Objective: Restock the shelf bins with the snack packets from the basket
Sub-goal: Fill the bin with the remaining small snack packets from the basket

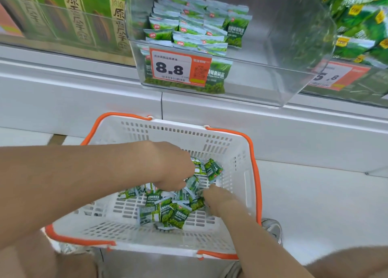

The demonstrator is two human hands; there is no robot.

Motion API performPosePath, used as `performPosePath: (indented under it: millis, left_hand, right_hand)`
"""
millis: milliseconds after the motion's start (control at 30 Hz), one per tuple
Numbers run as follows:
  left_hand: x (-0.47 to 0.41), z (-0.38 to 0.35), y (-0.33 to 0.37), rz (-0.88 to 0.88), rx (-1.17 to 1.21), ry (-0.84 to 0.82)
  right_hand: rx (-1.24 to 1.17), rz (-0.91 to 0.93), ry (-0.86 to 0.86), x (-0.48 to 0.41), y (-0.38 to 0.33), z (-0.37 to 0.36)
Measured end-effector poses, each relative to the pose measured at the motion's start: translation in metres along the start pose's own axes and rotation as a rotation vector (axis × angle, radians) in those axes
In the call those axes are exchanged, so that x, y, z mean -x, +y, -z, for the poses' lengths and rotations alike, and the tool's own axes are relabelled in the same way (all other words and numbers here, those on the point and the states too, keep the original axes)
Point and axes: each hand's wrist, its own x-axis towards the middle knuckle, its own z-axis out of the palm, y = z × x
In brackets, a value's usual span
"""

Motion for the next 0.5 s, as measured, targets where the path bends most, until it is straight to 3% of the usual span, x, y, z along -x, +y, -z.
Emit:
performPosePath:
  millis: [100, 233, 500]
  left_hand:
    - [0.002, 0.000, -0.002, 0.000, 0.018, 0.002]
    - [0.003, 0.004, -0.006, 0.020, 0.040, -0.010]
    - [0.024, 0.033, -0.020, 0.173, 0.095, 0.148]
  right_hand:
    - [0.007, 0.015, 0.067, 0.003, 0.000, 0.004]
    - [-0.286, 0.045, 0.094, 0.007, 0.001, 0.031]
    - [-0.439, 0.284, 0.340, 0.063, -0.021, 0.152]
